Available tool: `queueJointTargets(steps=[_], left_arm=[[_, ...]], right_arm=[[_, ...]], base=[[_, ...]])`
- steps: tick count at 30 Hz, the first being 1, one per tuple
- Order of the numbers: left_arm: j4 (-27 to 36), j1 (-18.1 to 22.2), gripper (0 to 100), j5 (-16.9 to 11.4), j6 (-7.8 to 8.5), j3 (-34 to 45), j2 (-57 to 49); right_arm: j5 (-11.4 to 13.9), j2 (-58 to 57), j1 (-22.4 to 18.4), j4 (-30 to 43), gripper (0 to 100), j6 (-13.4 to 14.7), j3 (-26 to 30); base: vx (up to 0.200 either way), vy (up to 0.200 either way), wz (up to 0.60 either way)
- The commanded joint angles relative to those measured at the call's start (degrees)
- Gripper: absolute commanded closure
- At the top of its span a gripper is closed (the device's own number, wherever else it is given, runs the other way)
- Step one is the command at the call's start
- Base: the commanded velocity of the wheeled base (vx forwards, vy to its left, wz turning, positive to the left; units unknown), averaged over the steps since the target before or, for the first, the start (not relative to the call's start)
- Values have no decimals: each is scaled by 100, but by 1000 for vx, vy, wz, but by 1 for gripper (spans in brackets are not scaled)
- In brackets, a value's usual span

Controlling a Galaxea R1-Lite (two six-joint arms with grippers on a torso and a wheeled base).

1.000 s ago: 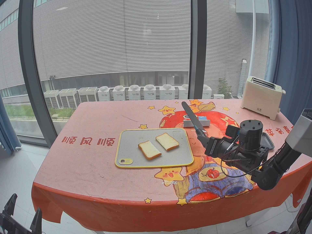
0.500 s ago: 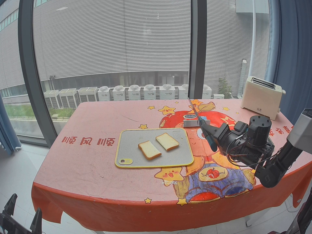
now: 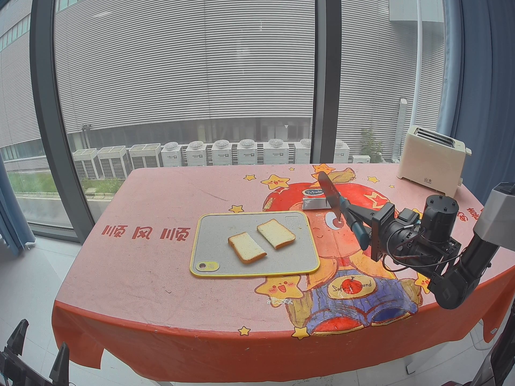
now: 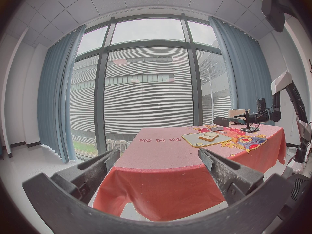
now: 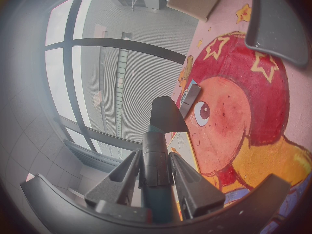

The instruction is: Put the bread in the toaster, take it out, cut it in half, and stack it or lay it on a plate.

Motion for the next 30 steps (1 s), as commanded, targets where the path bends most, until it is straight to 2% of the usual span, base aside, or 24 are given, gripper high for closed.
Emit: queueJointTargets(steps=[1,30], left_arm=[[-1,0,0,-1,1,84,-22],[-1,0,0,-1,1,84,-22]], right_arm=[[40,44,-43,-6,100,47,50],[32,299,-139,-15,100,56,50]], base=[[0,0,0],[0,0,0]])
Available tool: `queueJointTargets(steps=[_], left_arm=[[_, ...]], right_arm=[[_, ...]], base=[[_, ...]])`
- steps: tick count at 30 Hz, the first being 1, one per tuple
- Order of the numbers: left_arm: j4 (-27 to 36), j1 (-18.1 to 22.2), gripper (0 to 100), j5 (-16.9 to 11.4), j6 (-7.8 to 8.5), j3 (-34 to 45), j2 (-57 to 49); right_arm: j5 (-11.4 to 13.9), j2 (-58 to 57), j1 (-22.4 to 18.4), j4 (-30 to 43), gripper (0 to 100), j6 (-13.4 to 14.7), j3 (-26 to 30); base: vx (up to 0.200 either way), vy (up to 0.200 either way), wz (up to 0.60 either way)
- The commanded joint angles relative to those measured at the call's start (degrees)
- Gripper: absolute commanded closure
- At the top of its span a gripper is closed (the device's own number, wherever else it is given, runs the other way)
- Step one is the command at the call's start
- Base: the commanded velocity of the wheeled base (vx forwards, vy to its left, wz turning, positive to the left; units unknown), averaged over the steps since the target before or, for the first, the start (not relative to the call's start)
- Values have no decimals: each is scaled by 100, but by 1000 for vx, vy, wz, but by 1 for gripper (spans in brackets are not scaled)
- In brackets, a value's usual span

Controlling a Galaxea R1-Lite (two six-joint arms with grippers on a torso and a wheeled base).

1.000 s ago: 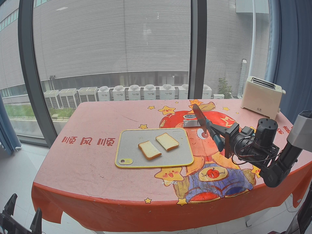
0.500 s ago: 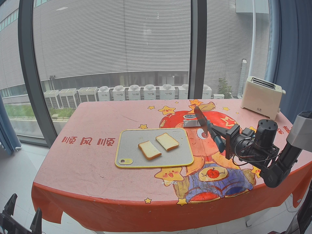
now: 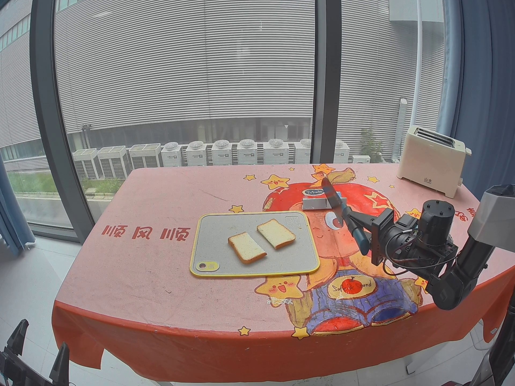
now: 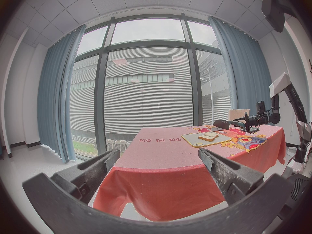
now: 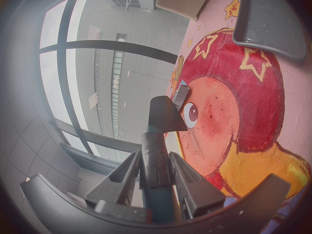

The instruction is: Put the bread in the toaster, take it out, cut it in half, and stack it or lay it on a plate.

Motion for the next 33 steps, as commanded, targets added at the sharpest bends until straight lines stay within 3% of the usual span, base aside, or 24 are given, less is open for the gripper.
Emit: queueJointTargets(steps=[1,33], left_arm=[[-1,3,0,1,1,84,-22],[-1,3,0,1,1,92,-22]], right_arm=[[4,41,1,14,100,1,19],[4,-135,89,23,100,-8,11]], base=[[0,0,0],[0,0,0]])
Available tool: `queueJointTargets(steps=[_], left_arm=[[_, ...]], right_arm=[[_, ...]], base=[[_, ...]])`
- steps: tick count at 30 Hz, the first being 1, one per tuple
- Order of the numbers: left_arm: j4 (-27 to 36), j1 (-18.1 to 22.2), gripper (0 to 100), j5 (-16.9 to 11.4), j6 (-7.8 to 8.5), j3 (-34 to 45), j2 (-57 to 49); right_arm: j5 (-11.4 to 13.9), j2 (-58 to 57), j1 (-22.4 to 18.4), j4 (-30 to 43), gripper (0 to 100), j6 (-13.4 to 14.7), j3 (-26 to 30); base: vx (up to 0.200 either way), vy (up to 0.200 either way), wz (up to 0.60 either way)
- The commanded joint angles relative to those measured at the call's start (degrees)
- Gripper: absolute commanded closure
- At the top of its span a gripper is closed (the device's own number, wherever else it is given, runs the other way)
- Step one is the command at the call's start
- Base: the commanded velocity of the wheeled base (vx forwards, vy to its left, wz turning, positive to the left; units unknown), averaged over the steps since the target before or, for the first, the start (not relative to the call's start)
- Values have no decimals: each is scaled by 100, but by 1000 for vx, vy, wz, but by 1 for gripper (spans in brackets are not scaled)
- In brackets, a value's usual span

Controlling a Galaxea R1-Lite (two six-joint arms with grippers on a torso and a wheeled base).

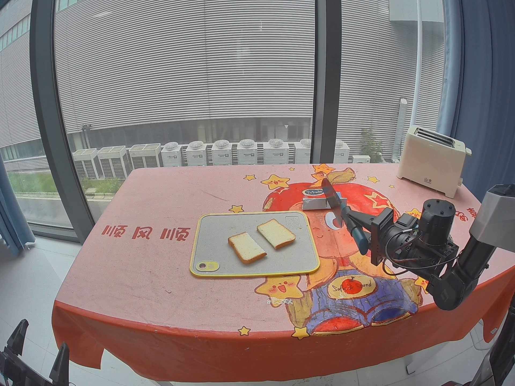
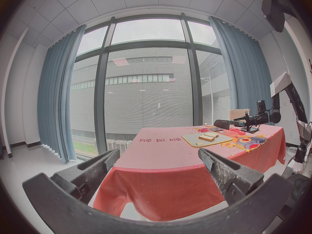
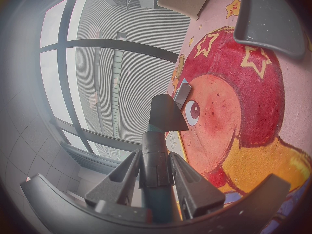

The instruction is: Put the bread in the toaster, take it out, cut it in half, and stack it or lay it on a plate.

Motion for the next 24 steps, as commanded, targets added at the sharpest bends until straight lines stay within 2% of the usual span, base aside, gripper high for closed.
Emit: queueJointTargets(steps=[1,24], left_arm=[[-1,-2,0,1,0,84,-22],[-1,-2,0,1,0,84,-22]], right_arm=[[4,-47,-5,-10,100,-11,-3],[4,41,-5,-10,100,-11,6]], base=[[0,0,0],[0,0,0]])
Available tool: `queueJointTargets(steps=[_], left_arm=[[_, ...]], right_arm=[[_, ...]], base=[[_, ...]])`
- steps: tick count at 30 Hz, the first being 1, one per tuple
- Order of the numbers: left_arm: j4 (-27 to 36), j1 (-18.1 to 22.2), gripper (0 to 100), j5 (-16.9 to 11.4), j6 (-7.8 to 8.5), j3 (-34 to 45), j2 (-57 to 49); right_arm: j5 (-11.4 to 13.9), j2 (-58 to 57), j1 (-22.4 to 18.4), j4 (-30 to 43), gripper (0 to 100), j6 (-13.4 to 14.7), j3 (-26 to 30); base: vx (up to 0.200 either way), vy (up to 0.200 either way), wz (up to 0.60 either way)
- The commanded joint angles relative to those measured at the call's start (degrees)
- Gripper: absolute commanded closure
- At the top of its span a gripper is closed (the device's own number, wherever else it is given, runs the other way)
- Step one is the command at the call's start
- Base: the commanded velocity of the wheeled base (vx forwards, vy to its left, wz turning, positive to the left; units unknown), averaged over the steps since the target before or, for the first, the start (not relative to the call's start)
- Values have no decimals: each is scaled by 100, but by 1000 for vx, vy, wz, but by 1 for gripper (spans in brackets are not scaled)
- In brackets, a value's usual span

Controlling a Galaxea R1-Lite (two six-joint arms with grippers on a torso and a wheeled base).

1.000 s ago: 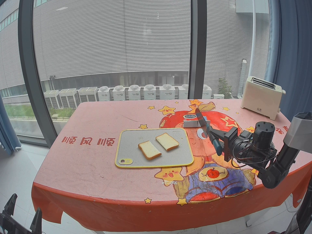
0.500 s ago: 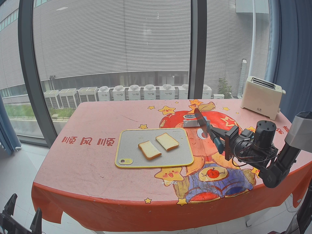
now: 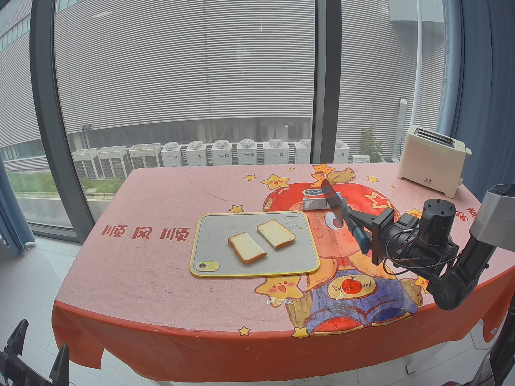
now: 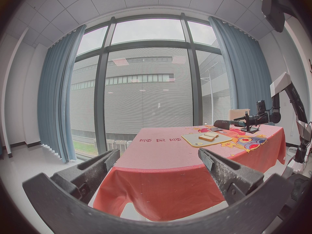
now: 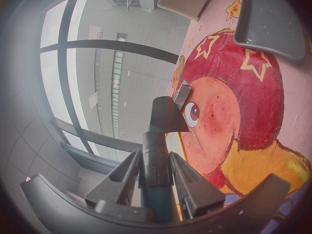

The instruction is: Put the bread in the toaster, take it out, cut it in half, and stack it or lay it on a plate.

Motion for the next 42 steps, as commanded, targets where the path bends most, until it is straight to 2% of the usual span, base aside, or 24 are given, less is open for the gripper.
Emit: queueJointTargets(steps=[1,30,36,42], left_arm=[[-1,-2,0,1,0,84,-22],[-1,-2,0,1,0,84,-22],[-1,-2,0,1,0,84,-22],[-1,-2,0,1,0,84,-22]], right_arm=[[4,62,30,-4,100,4,6],[4,264,4,-13,100,40,208],[12,229,-40,-21,100,338,190],[12,273,-49,-373,100,461,243]], base=[[0,0,0],[0,0,0],[0,0,0],[0,0,0]])
